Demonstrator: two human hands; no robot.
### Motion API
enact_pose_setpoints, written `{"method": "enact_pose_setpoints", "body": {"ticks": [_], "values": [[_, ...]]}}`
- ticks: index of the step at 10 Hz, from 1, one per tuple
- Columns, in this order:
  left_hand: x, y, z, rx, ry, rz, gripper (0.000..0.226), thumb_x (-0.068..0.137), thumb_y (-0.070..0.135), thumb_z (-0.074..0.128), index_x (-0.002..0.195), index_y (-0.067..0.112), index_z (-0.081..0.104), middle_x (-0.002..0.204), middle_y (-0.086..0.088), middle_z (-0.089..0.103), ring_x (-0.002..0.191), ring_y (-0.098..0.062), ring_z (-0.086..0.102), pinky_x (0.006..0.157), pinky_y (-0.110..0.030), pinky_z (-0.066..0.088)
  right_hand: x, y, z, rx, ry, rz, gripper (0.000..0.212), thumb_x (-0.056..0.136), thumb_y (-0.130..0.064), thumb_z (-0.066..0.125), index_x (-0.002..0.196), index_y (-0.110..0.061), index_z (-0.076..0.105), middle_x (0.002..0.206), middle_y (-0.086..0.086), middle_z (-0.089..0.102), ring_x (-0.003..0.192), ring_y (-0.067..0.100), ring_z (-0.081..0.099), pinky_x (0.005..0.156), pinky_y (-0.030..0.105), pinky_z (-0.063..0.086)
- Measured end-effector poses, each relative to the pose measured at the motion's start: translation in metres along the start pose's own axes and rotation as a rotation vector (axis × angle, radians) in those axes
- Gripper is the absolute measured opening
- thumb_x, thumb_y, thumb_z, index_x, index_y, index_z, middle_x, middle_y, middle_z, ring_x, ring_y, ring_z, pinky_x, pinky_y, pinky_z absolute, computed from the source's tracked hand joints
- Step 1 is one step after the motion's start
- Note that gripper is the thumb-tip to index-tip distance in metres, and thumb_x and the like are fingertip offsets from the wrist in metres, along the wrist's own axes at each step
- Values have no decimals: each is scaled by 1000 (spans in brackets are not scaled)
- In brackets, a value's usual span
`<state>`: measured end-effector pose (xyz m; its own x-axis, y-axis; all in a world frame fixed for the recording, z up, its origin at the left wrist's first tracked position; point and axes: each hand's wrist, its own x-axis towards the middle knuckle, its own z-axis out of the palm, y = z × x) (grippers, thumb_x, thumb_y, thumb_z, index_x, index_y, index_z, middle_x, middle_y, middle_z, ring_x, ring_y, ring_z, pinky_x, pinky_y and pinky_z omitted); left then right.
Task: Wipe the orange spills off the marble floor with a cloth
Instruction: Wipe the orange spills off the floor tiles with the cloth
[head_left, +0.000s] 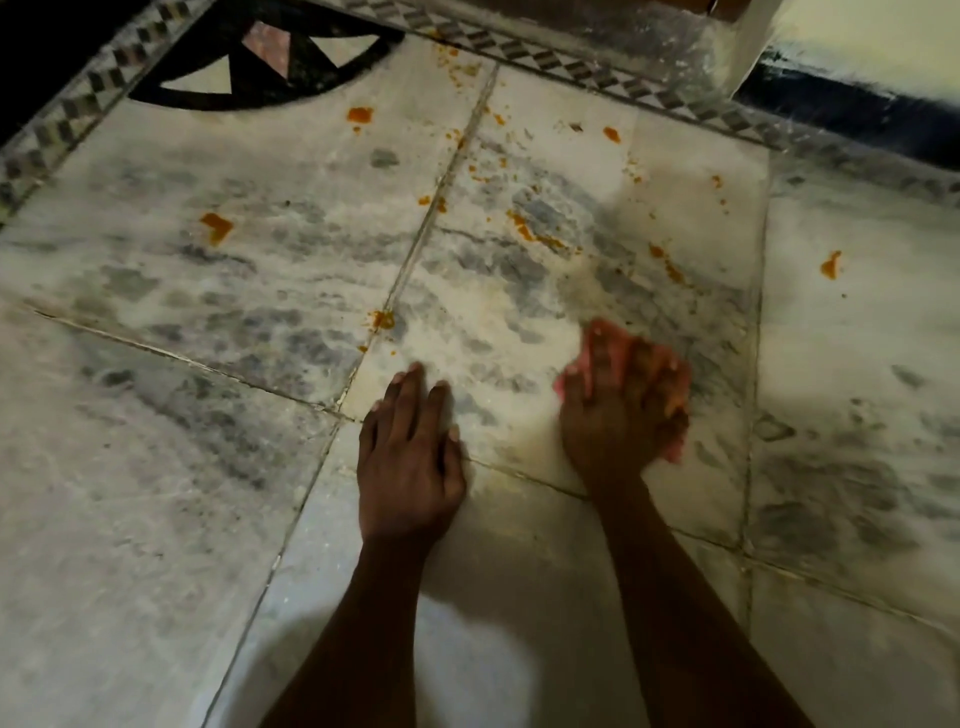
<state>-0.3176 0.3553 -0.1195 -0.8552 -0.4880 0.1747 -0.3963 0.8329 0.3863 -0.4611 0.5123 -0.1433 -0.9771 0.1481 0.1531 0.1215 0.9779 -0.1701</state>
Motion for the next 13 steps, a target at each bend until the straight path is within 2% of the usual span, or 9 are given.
{"method": "enact_pose_setpoints", "body": {"ticks": [1, 2, 3, 5, 6, 7, 9, 12, 13], "values": [[0, -1, 1, 9, 1, -2, 57, 98, 32, 52, 153, 17, 52, 169, -8, 36, 156, -28, 36, 123, -48, 32, 9, -53, 10, 1139, -546, -385, 64, 99, -65, 20, 161, -48, 23, 175, 6, 19, 162, 39, -4, 121, 68, -4], [0, 1, -2, 5, -3, -2, 57, 98, 34, 48, 153, 18, 53, 169, -9, 37, 155, -28, 36, 123, -49, 33, -41, -24, -21, 360, -249, -620, 59, 101, -59, 32, 159, -53, 29, 176, -5, 15, 163, 31, 8, 125, 66, 11], [2, 1, -3, -12, -11, -7, 57, 99, 34, 47, 153, 18, 52, 169, -8, 36, 156, -28, 36, 123, -48, 32, -72, 54, -48, 196, -330, -665, 56, 104, -65, 25, 158, -62, 13, 177, -11, 2, 164, 27, -3, 128, 60, 9], [0, 2, -2, 2, -10, 3, 57, 99, 33, 48, 153, 17, 52, 169, -9, 36, 156, -28, 35, 123, -48, 30, 16, 2, -18, 566, -269, 118, 72, 99, -66, 23, 165, -39, 19, 174, 12, 22, 158, 46, 19, 118, 76, 20], [1, 2, -4, 10, -22, 6, 57, 99, 35, 46, 152, 16, 52, 169, -10, 37, 155, -29, 37, 122, -48, 31, -4, -40, -10, 437, -364, -449, 60, 103, -62, 30, 161, -50, 22, 175, 1, 19, 161, 37, 15, 120, 68, 14], [2, 2, -5, 11, -27, 11, 58, 99, 36, 44, 152, 16, 53, 168, -11, 39, 154, -30, 39, 121, -48, 33, -69, 8, -33, 166, -248, -583, 56, 103, -58, 38, 158, -57, 28, 175, -7, 18, 163, 29, 13, 124, 62, 14], [-1, 0, -3, -30, -22, 14, 59, 97, 33, 49, 153, 16, 51, 169, -9, 36, 156, -29, 35, 124, -47, 29, -24, 33, -31, 116, -287, -117, 64, 97, -68, 13, 159, -60, 5, 177, 4, 5, 162, 41, 1, 124, 71, 6], [5, -60, -49, -177, 91, 54, 59, 94, 27, 48, 145, -1, 58, 149, -22, 59, 138, -38, 56, 118, -40, 40, -103, 3, -40, 141, -284, -648, 61, 99, -65, 33, 158, -61, 19, 175, -10, 13, 163, 28, 7, 125, 62, 17], [17, -126, -73, 10, 59, 0, 65, 98, 39, 43, 149, 0, 53, 153, -25, 53, 139, -43, 53, 117, -47, 42, -84, 6, -38, 94, -272, -322, 68, 97, -68, 25, 160, -56, 2, 176, -4, 3, 163, 32, 1, 125, 64, 12]]}}
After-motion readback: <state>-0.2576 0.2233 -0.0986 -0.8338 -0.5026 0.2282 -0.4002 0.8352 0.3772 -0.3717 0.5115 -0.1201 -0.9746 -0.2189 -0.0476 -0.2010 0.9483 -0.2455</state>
